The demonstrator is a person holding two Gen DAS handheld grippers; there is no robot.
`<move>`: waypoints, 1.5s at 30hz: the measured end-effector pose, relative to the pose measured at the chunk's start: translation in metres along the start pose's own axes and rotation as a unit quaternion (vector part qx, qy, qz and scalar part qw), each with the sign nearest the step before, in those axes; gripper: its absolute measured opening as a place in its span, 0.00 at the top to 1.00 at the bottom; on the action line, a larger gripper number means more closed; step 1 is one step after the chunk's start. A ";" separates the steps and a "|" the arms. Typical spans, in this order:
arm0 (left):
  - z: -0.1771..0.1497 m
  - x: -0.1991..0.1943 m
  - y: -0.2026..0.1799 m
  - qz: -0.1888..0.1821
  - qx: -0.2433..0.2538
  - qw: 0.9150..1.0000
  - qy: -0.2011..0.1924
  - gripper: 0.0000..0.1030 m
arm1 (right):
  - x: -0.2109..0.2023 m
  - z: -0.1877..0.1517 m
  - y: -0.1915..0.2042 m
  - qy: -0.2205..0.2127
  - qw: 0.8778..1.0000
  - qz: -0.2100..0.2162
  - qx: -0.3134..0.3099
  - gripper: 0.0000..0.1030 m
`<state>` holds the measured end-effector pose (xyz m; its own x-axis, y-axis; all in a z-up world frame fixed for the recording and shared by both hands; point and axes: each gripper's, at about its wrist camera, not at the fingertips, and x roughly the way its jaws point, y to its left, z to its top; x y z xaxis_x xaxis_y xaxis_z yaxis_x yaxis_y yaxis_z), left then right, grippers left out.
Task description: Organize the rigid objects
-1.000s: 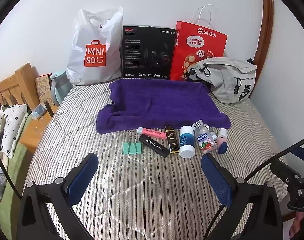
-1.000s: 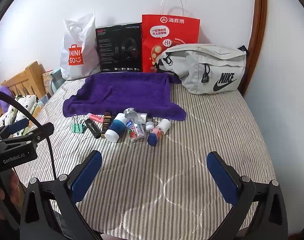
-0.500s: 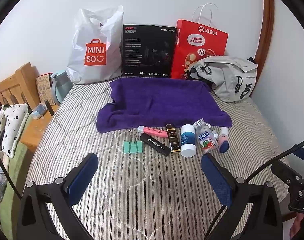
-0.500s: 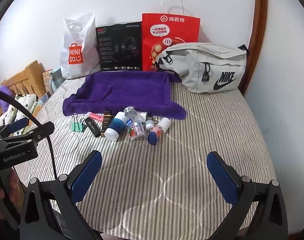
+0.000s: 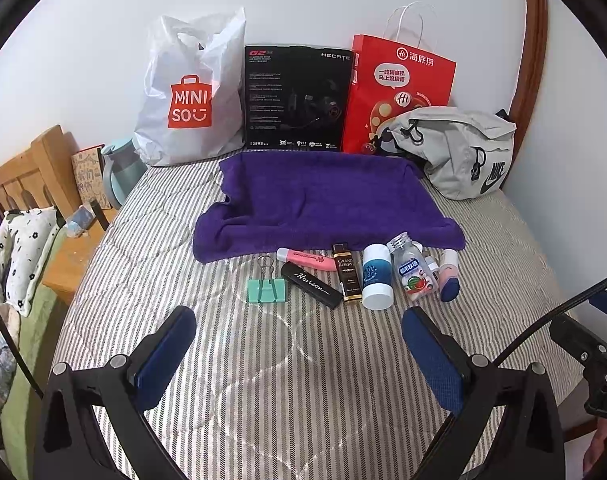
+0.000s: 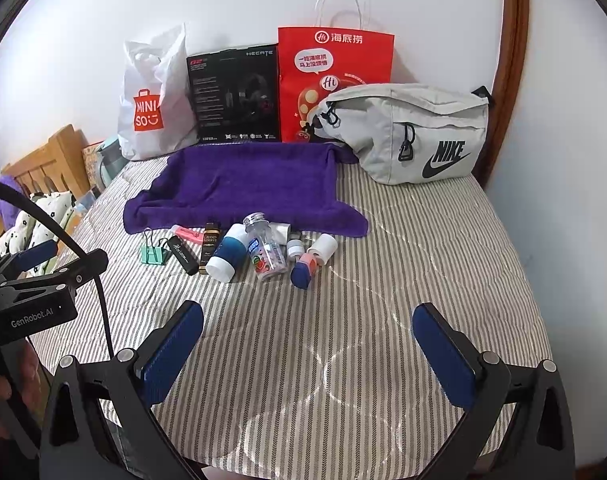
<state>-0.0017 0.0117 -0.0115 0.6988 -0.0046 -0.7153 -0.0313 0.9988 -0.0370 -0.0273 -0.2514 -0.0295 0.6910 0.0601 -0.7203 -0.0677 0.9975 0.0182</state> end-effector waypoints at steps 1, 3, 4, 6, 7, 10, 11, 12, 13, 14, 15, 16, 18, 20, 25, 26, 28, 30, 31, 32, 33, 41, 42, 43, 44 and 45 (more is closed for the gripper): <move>0.001 0.000 -0.001 0.001 0.000 1.000 0.000 0.00 | 0.000 0.000 0.000 0.000 1.000 0.000 0.000 0.00; 0.001 0.000 0.000 0.000 0.000 1.000 -0.001 0.00 | 0.000 0.000 0.000 0.000 1.000 0.001 0.001 0.00; 0.001 0.000 0.000 0.000 0.000 1.000 0.000 0.00 | 0.000 0.000 -0.001 0.000 1.000 0.001 0.001 0.00; 0.001 0.000 -0.001 0.003 0.001 1.000 0.001 0.00 | 0.000 0.000 -0.001 0.000 1.000 0.000 0.002 0.00; 0.000 0.000 -0.001 0.003 0.002 1.000 0.002 0.00 | 0.000 0.000 -0.001 0.001 1.000 -0.002 0.001 0.00; 0.000 0.001 -0.001 0.003 0.001 1.000 0.001 0.00 | 0.000 0.000 -0.001 0.002 1.000 -0.002 0.001 0.00; 0.000 0.001 -0.001 0.004 0.001 1.000 0.002 0.00 | 0.001 0.000 -0.001 0.002 1.000 -0.002 0.002 0.00; 0.000 0.001 -0.001 0.005 0.001 1.000 0.002 0.00 | 0.001 0.000 -0.001 0.001 1.000 -0.002 0.002 0.00; 0.000 0.001 -0.001 0.005 0.002 1.000 0.002 0.00 | 0.001 0.000 -0.001 0.003 1.000 -0.003 0.002 0.00; 0.000 0.001 -0.001 0.004 0.002 1.000 0.002 0.00 | 0.001 0.000 -0.001 0.003 1.000 -0.003 0.002 0.00; 0.000 0.002 -0.002 0.005 0.002 1.000 0.004 0.00 | 0.001 0.001 -0.001 0.003 1.000 -0.002 0.003 0.00; 0.000 0.002 -0.002 0.006 0.002 1.000 0.005 0.00 | 0.002 0.001 -0.002 0.004 1.000 -0.002 0.004 0.00; 0.000 0.003 -0.002 0.006 0.002 1.000 0.006 0.00 | 0.002 0.000 -0.003 0.004 1.000 -0.002 0.005 0.00; 0.000 0.003 -0.002 0.007 0.003 1.000 0.006 0.00 | 0.002 0.000 -0.003 0.004 1.000 -0.002 0.005 0.00; 0.001 0.004 -0.005 0.008 0.004 1.000 0.007 0.00 | 0.002 0.000 -0.003 0.004 1.000 -0.001 0.005 0.00; 0.000 0.004 -0.004 0.008 0.005 1.000 0.007 0.00 | 0.002 0.000 -0.003 0.004 1.000 0.000 0.005 0.00; 0.001 0.004 -0.004 0.008 0.004 1.000 0.007 0.00 | 0.002 0.001 -0.003 0.004 1.000 0.000 0.005 0.00; 0.001 0.004 -0.004 0.008 0.003 1.000 0.007 0.00 | 0.003 0.000 -0.003 0.005 1.000 0.001 0.005 0.00; 0.000 0.004 -0.004 0.007 0.004 1.000 0.007 0.00 | 0.002 0.000 -0.003 0.005 1.000 0.000 0.005 0.00; 0.001 0.004 -0.005 0.008 0.004 1.000 0.007 0.00 | 0.002 0.000 -0.003 0.004 1.000 0.000 0.005 0.00; 0.001 0.004 -0.004 0.009 0.004 1.000 0.007 0.00 | 0.002 0.000 -0.002 0.004 1.000 0.000 0.005 0.00; 0.000 0.009 -0.003 0.015 0.008 1.000 0.014 0.00 | 0.007 0.000 -0.002 0.009 1.000 0.006 0.007 0.00; 0.002 0.011 -0.003 0.016 0.009 1.000 0.016 0.00 | 0.008 0.000 -0.002 0.011 1.000 0.006 0.007 0.00; 0.002 0.013 -0.002 0.017 0.009 1.000 0.018 0.00 | 0.010 0.000 -0.002 0.012 1.000 0.007 0.007 0.00; 0.002 0.016 0.000 0.018 0.008 1.000 0.022 0.00 | 0.013 0.000 -0.003 0.015 1.000 0.007 0.008 0.00; 0.004 0.018 0.001 0.018 0.008 1.000 0.024 0.00 | 0.016 0.000 -0.004 0.017 1.000 0.009 0.008 0.00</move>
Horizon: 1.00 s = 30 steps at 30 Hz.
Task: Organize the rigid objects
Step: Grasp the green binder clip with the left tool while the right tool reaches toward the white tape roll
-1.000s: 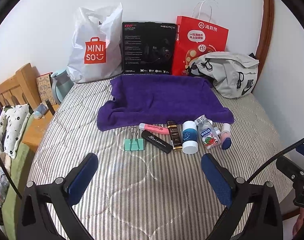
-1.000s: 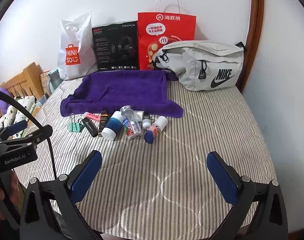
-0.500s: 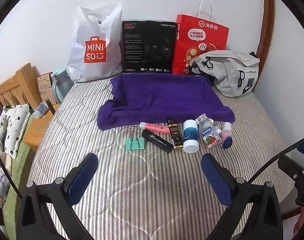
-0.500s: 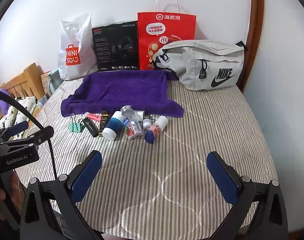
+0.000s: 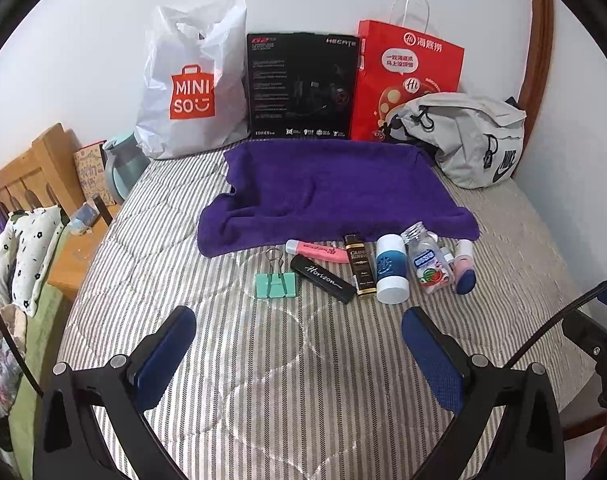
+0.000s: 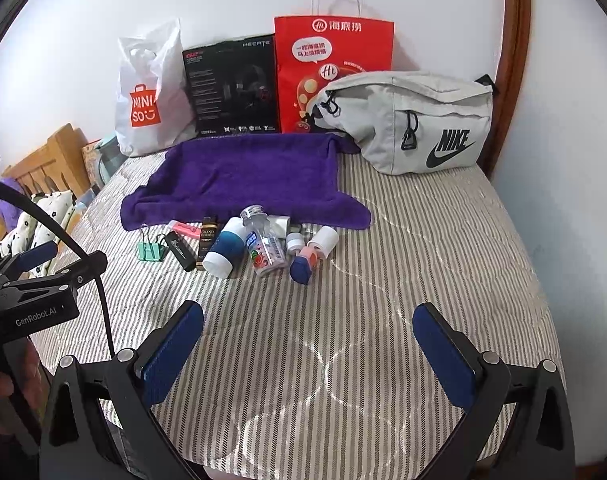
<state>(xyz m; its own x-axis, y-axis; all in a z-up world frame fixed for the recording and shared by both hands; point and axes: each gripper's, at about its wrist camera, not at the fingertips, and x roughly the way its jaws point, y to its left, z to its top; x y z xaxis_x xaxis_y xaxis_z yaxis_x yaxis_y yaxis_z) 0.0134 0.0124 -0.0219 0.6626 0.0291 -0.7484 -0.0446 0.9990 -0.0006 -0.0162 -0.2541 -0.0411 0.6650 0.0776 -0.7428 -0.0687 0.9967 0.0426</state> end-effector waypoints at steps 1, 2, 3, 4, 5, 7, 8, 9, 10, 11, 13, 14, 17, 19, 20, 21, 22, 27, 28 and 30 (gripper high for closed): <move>0.001 0.004 0.002 -0.001 -0.002 1.000 0.002 0.00 | 0.002 0.000 -0.001 0.000 1.000 0.002 0.001 0.00; 0.001 0.008 0.003 -0.001 -0.004 1.000 0.005 0.00 | 0.004 0.000 -0.002 0.001 1.000 0.005 0.002 0.00; 0.001 0.013 0.005 -0.002 -0.007 1.000 0.009 0.00 | 0.008 0.000 -0.003 0.005 1.000 0.008 0.003 0.00; 0.002 0.017 0.007 -0.002 -0.009 1.000 0.013 0.00 | 0.013 0.000 -0.004 0.009 1.000 0.010 0.004 0.00; 0.002 0.024 0.009 -0.003 -0.011 1.000 0.016 0.00 | 0.016 0.000 -0.005 0.011 1.000 0.011 0.004 0.00; 0.002 0.038 0.013 -0.004 -0.016 1.000 0.026 0.00 | 0.024 -0.001 -0.007 0.017 1.000 0.014 0.005 0.00; 0.002 0.048 0.016 0.000 -0.018 0.999 0.033 0.00 | 0.027 -0.001 -0.009 0.018 1.000 0.015 0.006 0.00; 0.002 0.055 0.017 0.003 -0.020 0.999 0.037 0.00 | 0.032 -0.001 -0.011 0.020 1.000 0.018 0.008 0.00; 0.001 0.063 0.018 0.006 -0.021 0.999 0.043 0.00 | 0.034 -0.001 -0.013 0.022 1.000 0.020 0.010 0.00; 0.001 0.074 0.020 0.010 -0.022 0.998 0.049 0.00 | 0.038 -0.002 -0.015 0.025 0.999 0.021 0.012 0.00; 0.000 0.089 0.023 0.014 -0.023 0.998 0.058 0.00 | 0.048 -0.003 -0.019 0.033 0.999 0.025 0.015 0.00; 0.000 0.099 0.025 0.015 -0.024 0.997 0.066 0.00 | 0.051 -0.004 -0.020 0.037 0.999 0.025 0.016 0.00; 0.000 0.119 0.030 0.007 -0.031 0.997 0.077 0.01 | 0.063 -0.006 -0.024 0.047 0.998 0.027 0.019 0.00; 0.001 0.131 0.033 0.009 -0.037 0.996 0.083 0.01 | 0.071 -0.006 -0.026 0.054 0.998 0.031 0.020 0.00; 0.001 0.136 0.034 0.011 -0.040 0.996 0.084 0.01 | 0.075 -0.006 -0.026 0.057 0.998 0.033 0.021 0.00; 0.001 0.139 0.036 0.010 -0.043 0.995 0.084 0.02 | 0.077 -0.005 -0.026 0.060 0.997 0.034 0.022 0.01; 0.001 0.143 0.038 0.008 -0.048 0.995 0.086 0.05 | 0.081 -0.005 -0.027 0.062 0.997 0.037 0.025 0.01; 0.004 0.150 0.044 0.002 -0.069 0.995 0.069 0.08 | 0.095 -0.003 -0.033 0.073 0.995 0.058 0.040 0.02; 0.005 0.151 0.043 0.005 -0.065 0.996 0.065 0.10 | 0.098 -0.002 -0.034 0.075 0.995 0.059 0.043 0.02; 0.005 0.153 0.040 0.012 -0.051 0.997 0.061 0.12 | 0.105 -0.001 -0.035 0.083 0.994 0.058 0.045 0.02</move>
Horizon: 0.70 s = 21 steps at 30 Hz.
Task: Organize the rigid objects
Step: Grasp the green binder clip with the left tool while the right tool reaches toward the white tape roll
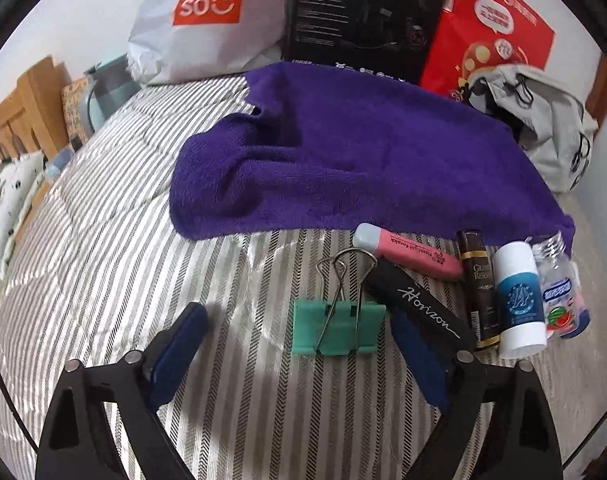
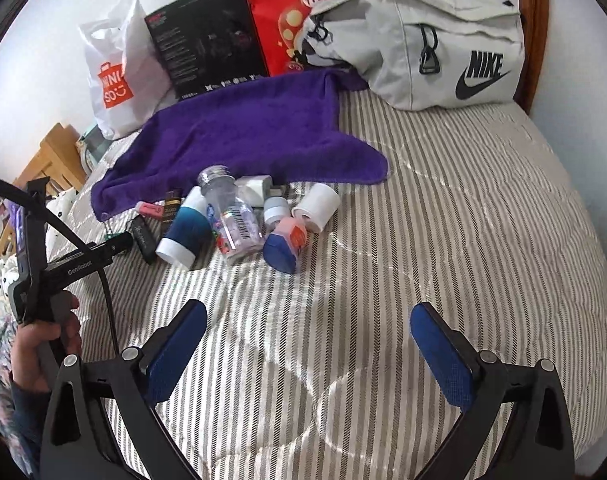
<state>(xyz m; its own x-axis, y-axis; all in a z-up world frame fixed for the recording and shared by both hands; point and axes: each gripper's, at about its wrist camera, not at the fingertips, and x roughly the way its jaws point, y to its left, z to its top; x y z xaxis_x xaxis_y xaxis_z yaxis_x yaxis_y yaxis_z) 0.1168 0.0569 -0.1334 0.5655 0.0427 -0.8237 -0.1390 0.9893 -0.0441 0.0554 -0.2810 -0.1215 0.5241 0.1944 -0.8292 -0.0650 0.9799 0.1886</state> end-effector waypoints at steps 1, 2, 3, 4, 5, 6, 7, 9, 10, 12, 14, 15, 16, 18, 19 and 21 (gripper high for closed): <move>0.000 0.001 -0.003 0.011 0.014 1.000 -0.003 0.16 | 0.003 0.001 -0.001 0.003 1.000 -0.001 0.001 0.02; -0.001 0.002 -0.006 0.019 0.023 1.000 -0.006 0.17 | 0.005 0.002 -0.002 0.006 1.000 -0.002 0.003 0.02; -0.001 0.001 -0.004 0.016 0.024 1.000 -0.009 0.20 | 0.007 0.003 -0.002 0.008 1.000 -0.002 0.003 0.02; -0.001 0.000 -0.003 0.014 0.024 1.000 -0.010 0.23 | 0.009 0.004 -0.003 0.010 1.000 -0.002 0.004 0.02; -0.001 -0.001 -0.003 0.014 0.024 1.000 -0.013 0.27 | 0.011 0.005 -0.004 0.013 1.000 -0.002 0.005 0.02; -0.001 -0.001 -0.002 0.013 0.024 1.000 -0.015 0.34 | 0.013 0.005 -0.004 0.014 1.000 -0.001 0.006 0.02; 0.000 -0.002 -0.002 0.012 0.026 0.999 -0.018 0.42 | 0.015 0.007 -0.005 0.016 1.000 0.002 0.005 0.02; 0.000 -0.004 -0.005 0.004 0.035 0.999 -0.021 0.56 | 0.017 0.009 -0.006 0.017 1.000 0.001 0.004 0.02; 0.000 -0.005 -0.008 0.002 0.043 0.999 -0.020 0.62 | 0.018 0.010 -0.008 0.014 1.000 -0.003 0.005 0.02; -0.002 -0.006 -0.011 0.005 0.048 0.999 -0.020 0.61 | 0.019 0.012 -0.011 0.011 1.000 -0.007 0.008 0.02; -0.002 -0.007 -0.011 0.006 0.051 0.998 -0.022 0.61 | 0.022 0.019 -0.016 0.007 1.000 -0.014 0.013 0.05; -0.003 -0.007 -0.011 0.005 0.051 0.998 -0.023 0.61 | 0.024 0.022 -0.018 0.005 1.000 -0.015 0.016 0.05; -0.002 -0.006 -0.010 0.002 0.050 0.998 -0.023 0.61 | 0.026 0.026 -0.020 0.004 1.000 -0.017 0.019 0.06; -0.003 -0.007 -0.009 0.001 0.049 0.999 -0.024 0.61 | 0.032 0.036 -0.023 0.001 0.999 -0.022 0.024 0.08; -0.003 -0.007 -0.010 0.002 0.051 0.998 -0.024 0.61 | 0.035 0.040 -0.024 -0.003 0.999 -0.022 0.025 0.09; -0.003 -0.007 -0.010 0.001 0.050 0.998 -0.024 0.61 | 0.041 0.048 -0.026 -0.006 0.999 -0.026 0.026 0.10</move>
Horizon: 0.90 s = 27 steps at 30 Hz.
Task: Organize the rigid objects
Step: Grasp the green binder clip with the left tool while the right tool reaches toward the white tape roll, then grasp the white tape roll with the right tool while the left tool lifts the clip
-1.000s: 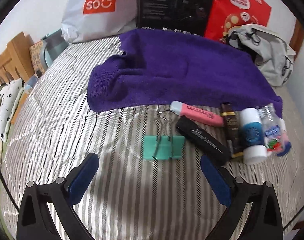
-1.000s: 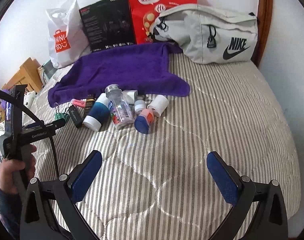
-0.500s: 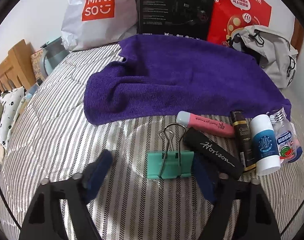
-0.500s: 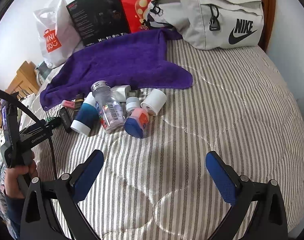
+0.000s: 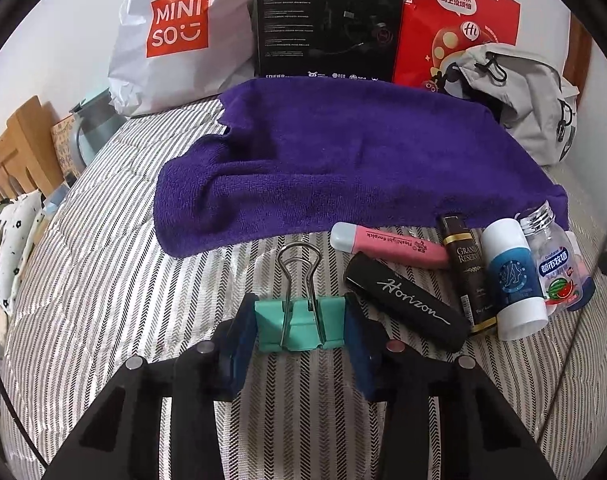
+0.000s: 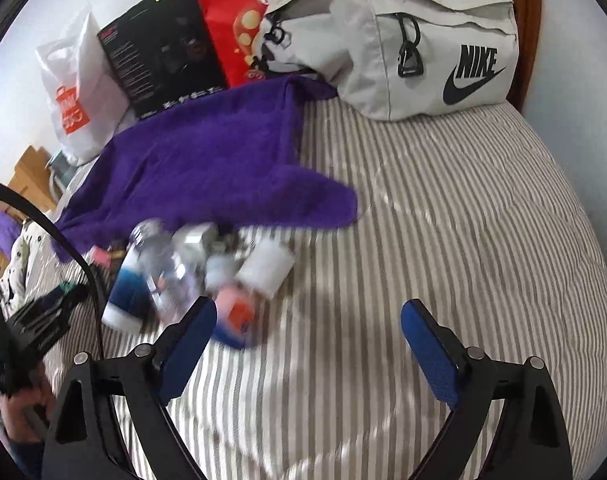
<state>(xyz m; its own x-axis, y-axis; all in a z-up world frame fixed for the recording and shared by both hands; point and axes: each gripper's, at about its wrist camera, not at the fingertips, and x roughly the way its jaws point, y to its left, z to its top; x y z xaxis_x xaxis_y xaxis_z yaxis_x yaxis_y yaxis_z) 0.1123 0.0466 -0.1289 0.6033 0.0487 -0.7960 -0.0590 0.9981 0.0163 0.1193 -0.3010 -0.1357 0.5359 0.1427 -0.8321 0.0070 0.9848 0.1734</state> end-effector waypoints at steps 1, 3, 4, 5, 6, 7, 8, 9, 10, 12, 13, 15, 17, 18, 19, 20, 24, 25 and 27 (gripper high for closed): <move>-0.001 0.000 -0.001 0.001 0.001 1.000 0.000 0.61 | 0.005 0.005 0.000 0.001 1.000 -0.001 -0.002 0.11; -0.001 0.000 -0.001 0.001 0.000 1.000 0.001 0.61 | 0.014 0.010 0.001 0.004 1.000 0.000 -0.002 0.13; 0.000 0.000 -0.002 0.001 0.000 1.000 0.002 0.61 | 0.020 0.013 0.003 0.010 1.000 0.003 -0.002 0.17; -0.001 0.000 -0.002 0.001 0.000 1.000 0.002 0.61 | 0.025 0.016 0.005 0.012 1.000 0.012 -0.001 0.20; -0.001 0.000 -0.001 0.000 0.000 1.000 0.003 0.61 | 0.029 0.017 0.006 0.014 1.000 0.016 0.000 0.21; -0.001 0.000 -0.001 0.000 -0.001 1.000 0.004 0.61 | 0.035 0.018 0.007 0.020 1.000 0.016 0.002 0.23; 0.000 0.000 -0.001 0.000 -0.001 1.000 0.004 0.61 | 0.041 0.019 0.008 0.025 1.000 0.015 0.004 0.26; 0.000 0.000 -0.002 0.000 0.000 1.000 0.004 0.61 | 0.044 0.019 0.009 0.027 1.000 0.014 0.005 0.27; 0.000 0.000 -0.001 -0.001 0.000 1.000 0.004 0.61 | 0.049 0.020 0.010 0.028 1.000 0.010 0.004 0.27; 0.000 0.000 0.000 -0.002 0.000 1.000 0.005 0.61 | 0.048 0.019 0.013 0.024 1.000 -0.002 -0.009 0.28; 0.000 0.001 -0.001 -0.003 0.000 1.000 0.005 0.61 | 0.047 0.019 0.013 0.025 1.000 -0.006 -0.015 0.28; 0.001 0.001 -0.001 -0.004 0.001 1.000 0.005 0.61 | 0.045 0.019 0.009 0.028 0.999 -0.018 -0.016 0.28; 0.000 0.001 -0.001 -0.004 0.001 1.000 0.005 0.61 | 0.042 0.019 0.002 0.032 0.998 -0.045 -0.021 0.29; 0.000 0.001 -0.001 -0.004 0.001 1.000 0.005 0.61 | 0.041 0.019 0.001 0.031 0.998 -0.052 -0.023 0.29; 0.000 0.001 -0.001 -0.003 0.001 1.000 0.004 0.61 | 0.042 0.019 0.000 0.032 0.997 -0.057 -0.029 0.29; 0.000 0.001 -0.001 -0.003 0.001 1.000 0.004 0.61 | 0.043 0.019 0.000 0.034 0.997 -0.056 -0.033 0.31; 0.001 0.001 0.000 -0.004 0.003 1.000 0.005 0.61 | 0.049 0.018 0.006 0.029 0.996 -0.064 -0.051 0.41; 0.000 0.001 -0.001 -0.005 0.003 1.000 0.004 0.61 | 0.049 0.018 0.008 0.027 0.996 -0.064 -0.054 0.45; 0.000 0.001 0.000 -0.005 0.002 1.000 0.004 0.61 | 0.049 0.018 0.011 0.024 0.997 -0.058 -0.055 0.56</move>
<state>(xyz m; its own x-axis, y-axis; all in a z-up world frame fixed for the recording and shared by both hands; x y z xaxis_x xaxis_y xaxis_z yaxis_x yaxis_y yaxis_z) 0.1130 0.0463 -0.1296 0.5970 0.0392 -0.8013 -0.0499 0.9987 0.0117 0.1613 -0.2852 -0.1651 0.4965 0.0296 -0.8675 -0.0283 0.9994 0.0180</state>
